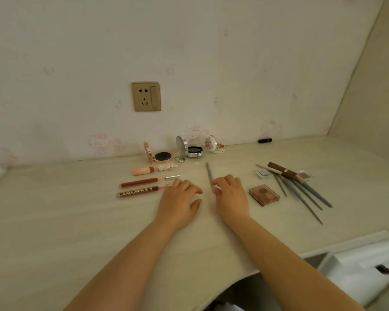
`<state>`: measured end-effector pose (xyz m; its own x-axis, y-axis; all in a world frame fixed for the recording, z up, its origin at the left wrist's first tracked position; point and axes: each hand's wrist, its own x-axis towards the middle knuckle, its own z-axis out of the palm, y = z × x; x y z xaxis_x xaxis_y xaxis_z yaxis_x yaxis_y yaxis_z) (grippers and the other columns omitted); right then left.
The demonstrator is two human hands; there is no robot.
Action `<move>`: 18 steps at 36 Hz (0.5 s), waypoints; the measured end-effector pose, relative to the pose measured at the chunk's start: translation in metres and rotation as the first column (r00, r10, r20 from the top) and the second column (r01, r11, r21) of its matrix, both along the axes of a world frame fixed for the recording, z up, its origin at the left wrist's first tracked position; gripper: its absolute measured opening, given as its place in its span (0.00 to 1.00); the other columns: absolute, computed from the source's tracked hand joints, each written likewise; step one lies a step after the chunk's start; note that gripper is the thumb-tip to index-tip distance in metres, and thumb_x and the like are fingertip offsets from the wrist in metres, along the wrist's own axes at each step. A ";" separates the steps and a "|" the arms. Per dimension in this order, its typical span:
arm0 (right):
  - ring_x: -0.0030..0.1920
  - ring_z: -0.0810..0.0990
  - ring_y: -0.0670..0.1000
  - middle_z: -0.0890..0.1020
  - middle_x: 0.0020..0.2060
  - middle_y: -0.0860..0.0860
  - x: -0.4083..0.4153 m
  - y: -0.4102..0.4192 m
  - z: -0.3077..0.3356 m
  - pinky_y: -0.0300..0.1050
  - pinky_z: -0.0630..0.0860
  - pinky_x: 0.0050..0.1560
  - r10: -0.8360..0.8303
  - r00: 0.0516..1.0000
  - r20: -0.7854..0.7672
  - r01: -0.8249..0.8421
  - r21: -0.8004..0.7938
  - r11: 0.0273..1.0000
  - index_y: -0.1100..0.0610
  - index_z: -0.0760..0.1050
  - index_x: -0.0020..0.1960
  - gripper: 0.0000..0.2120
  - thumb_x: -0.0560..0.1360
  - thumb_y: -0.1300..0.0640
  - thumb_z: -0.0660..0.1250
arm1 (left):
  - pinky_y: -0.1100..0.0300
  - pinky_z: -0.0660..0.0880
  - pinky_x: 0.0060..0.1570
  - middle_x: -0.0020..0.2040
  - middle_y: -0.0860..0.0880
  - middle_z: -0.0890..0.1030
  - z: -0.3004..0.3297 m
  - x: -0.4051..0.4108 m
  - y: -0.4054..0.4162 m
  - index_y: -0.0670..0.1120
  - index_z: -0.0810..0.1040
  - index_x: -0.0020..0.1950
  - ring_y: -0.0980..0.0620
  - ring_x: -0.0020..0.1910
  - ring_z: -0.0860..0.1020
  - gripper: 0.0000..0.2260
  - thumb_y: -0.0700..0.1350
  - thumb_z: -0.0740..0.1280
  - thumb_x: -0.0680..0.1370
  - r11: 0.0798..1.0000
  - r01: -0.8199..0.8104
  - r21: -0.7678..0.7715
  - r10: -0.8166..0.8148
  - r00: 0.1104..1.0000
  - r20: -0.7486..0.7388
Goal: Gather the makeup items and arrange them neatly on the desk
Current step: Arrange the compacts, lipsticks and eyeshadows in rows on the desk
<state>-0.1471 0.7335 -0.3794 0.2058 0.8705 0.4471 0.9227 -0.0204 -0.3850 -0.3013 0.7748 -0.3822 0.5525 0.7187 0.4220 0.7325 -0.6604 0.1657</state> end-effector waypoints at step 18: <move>0.56 0.70 0.56 0.77 0.56 0.54 0.189 -0.042 0.019 0.47 0.66 0.56 -0.401 0.916 0.009 0.400 -0.077 0.913 0.55 0.75 0.60 0.14 0.80 0.54 0.55 | 0.55 0.65 0.52 0.59 0.53 0.75 0.025 0.199 -0.021 0.54 0.77 0.58 0.49 0.60 0.68 0.12 0.52 0.60 0.77 0.981 0.072 -0.179 -0.070 0.997 0.015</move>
<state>0.0418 0.6919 -0.3608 0.5472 0.7454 0.3809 0.8284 -0.4170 -0.3741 -0.1023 0.7535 -0.3575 0.6020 0.7422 0.2946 0.6828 -0.6697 0.2920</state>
